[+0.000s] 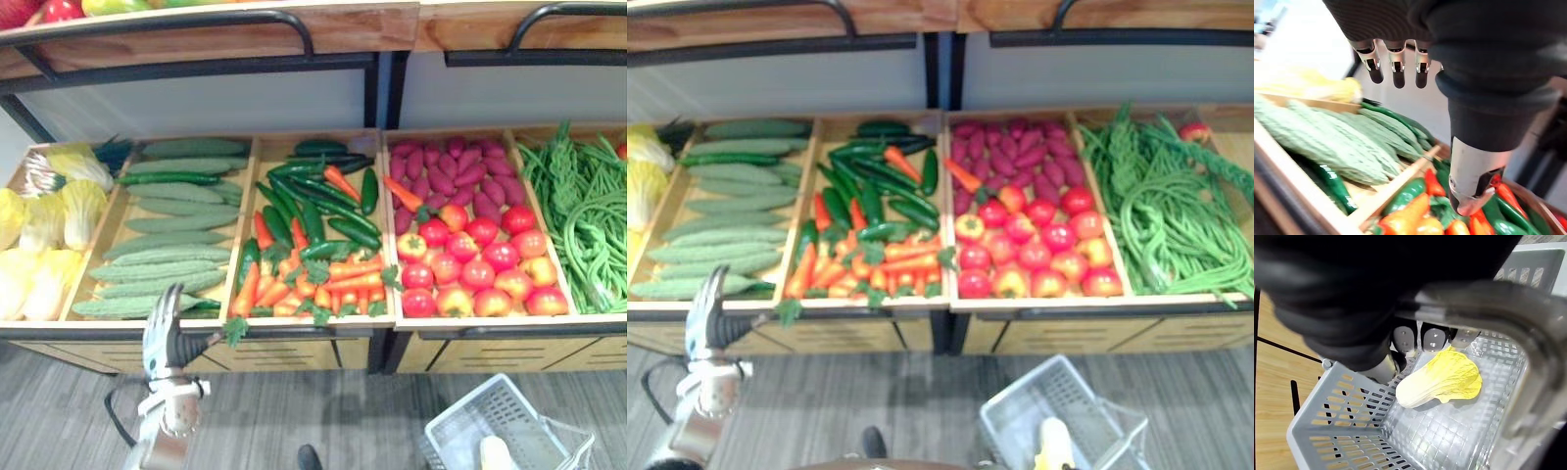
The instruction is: Pick vegetable in the basket
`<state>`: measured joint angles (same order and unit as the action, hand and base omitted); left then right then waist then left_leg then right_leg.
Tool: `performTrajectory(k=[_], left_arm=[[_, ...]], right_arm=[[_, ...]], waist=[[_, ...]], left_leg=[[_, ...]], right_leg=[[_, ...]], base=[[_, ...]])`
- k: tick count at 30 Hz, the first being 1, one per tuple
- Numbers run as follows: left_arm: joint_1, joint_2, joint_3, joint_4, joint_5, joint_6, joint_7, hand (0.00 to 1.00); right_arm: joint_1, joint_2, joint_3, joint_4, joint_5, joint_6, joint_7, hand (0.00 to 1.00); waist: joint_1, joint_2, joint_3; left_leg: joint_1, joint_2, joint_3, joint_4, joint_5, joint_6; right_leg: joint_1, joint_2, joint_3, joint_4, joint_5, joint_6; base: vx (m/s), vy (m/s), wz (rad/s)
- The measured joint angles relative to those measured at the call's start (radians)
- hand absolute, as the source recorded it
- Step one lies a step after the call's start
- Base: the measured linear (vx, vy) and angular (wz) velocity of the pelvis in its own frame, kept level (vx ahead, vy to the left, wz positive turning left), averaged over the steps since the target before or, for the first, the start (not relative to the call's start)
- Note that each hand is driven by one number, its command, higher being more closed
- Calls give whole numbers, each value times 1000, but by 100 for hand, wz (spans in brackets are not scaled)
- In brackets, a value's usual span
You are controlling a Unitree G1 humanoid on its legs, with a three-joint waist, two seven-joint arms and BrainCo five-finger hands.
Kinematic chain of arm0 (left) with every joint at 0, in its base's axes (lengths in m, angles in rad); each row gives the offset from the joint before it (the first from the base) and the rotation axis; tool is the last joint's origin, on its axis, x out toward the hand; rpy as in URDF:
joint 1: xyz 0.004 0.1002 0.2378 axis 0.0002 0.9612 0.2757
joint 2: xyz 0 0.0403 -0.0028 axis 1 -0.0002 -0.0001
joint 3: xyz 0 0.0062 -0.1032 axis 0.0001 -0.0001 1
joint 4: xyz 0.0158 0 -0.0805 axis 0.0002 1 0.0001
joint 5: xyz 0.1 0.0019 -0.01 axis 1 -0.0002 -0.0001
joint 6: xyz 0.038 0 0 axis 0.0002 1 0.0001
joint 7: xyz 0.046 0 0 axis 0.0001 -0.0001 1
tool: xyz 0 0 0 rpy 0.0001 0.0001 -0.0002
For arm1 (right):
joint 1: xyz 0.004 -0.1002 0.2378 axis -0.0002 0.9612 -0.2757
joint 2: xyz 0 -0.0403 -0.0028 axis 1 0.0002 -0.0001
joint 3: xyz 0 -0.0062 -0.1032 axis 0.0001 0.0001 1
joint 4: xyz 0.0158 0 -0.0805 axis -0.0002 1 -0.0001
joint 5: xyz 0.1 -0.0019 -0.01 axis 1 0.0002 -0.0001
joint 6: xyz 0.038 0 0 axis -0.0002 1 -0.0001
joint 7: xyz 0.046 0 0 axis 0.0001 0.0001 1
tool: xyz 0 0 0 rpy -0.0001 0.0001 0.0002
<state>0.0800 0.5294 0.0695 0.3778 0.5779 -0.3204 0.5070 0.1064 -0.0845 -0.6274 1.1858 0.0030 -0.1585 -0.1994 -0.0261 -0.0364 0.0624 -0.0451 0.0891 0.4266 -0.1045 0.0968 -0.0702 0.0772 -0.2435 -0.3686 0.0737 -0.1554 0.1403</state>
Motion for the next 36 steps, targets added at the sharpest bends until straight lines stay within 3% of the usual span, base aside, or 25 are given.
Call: performTrajectory(k=[3, 7, 10, 15, 16, 17, 18, 19, 20, 23, 26, 29, 36], left_arm=[[-45, 108, -122, 5, 42, -29, -66, 0], [-123, 203, -290, 20, 99, -57, -123, 0], [-180, 245, -405, 44, 151, -69, -150, 0], [-247, 249, -535, 75, 204, -90, -171, 0], [-263, 246, -566, 80, 229, -95, -171, 0], [-276, 241, -580, 92, 233, -96, -171, 0], [-290, 232, -585, 115, 243, -96, -170, 0], [-315, 234, -592, 142, 262, -93, -170, 0], [-332, 225, -603, 157, 267, -86, -170, 0], [-367, 213, -627, 169, 270, -83, -170, 0], [-406, 206, -643, 178, 270, -80, -170, 0], [-431, 206, -642, 194, 270, -58, -167, 0], [-434, 206, -641, 238, 271, -39, -166, 0]], right_arm=[[6, -2, 0, 0, -3, -3, 13, 100], [11, -3, 6, -2, -4, -6, 23, 100], [15, -3, 10, -28, -6, -8, 34, 100], [43, -4, 48, -74, -7, -10, 35, 100], [47, -6, 48, -85, -7, -20, 35, 100], [47, -9, 48, -95, -7, -24, 35, 100], [53, -8, 52, -113, -6, -25, 35, 100], [57, -9, 62, -111, -7, -24, 35, 100], [56, -16, 62, -111, -8, -24, 35, 100], [53, -45, 76, -118, -44, -32, 35, 100], [60, -62, 75, -114, -44, -24, 35, 100], [60, -58, 75, -114, -44, -24, 35, 100], [88, -54, 75, -112, -43, -20, 30, 100]], waist=[[-4, -10, -7], [-14, 3, -16], [-26, 24, -33], [-30, 43, -44], [-34, 64, -43], [-41, 83, -35], [-51, 83, -43], [-55, 53, -51], [-56, 53, -55], [-56, 97, -38], [-61, 117, -45], [-78, 109, -43], [-79, 81, -33]], left_leg=[[15, 6, 4, 7, -5, -2], [49, 33, 14, 7, -5, -2], [51, 53, 35, 7, -4, -3], [80, 84, 86, 7, -4, -3], [88, 112, 93, 8, -4, -3], [90, 129, 93, 8, -3, -3], [87, 132, 101, 8, 0, -8], [85, 108, 115, 7, -6, -19], [85, 116, 115, 7, -10, -27], [84, 135, 144, 7, -4, -44], [86, 143, 149, 7, 1, -53], [84, 142, 152, 6, -4, -66], [79, 120, 165, 0, -13, -78]], right_leg=[[-3, 5, 40, 23, 18, -29], [-8, 25, 85, 73, 54, -67], [-37, 38, 120, 107, 80, -53], [-77, 53, 179, 190, 91, -38], [-135, 69, 212, 292, 98, -40], [-171, 70, 220, 333, 79, -35], [-174, 73, 214, 238, 51, -36], [-172, 54, 216, 141, 97, -7], [-160, 59, 217, 117, 96, -7], [-161, 87, 235, 62, 96, -7], [-160, 97, 241, 43, 96, -8], [-161, 101, 241, 34, 96, -8], [-166, 82, 249, -3, 102, 3]], base=[[168, 8, -4], [140, -8, -11], [97, -37, -20], [81, -94, -28], [64, -119, -32], [50, -160, -26], [6, -124, -9], [27, -161, -7], [43, -146, -32], [10, -119, -39], [-27, -84, -18], [-79, -22, -1], [-111, 14, -7]])
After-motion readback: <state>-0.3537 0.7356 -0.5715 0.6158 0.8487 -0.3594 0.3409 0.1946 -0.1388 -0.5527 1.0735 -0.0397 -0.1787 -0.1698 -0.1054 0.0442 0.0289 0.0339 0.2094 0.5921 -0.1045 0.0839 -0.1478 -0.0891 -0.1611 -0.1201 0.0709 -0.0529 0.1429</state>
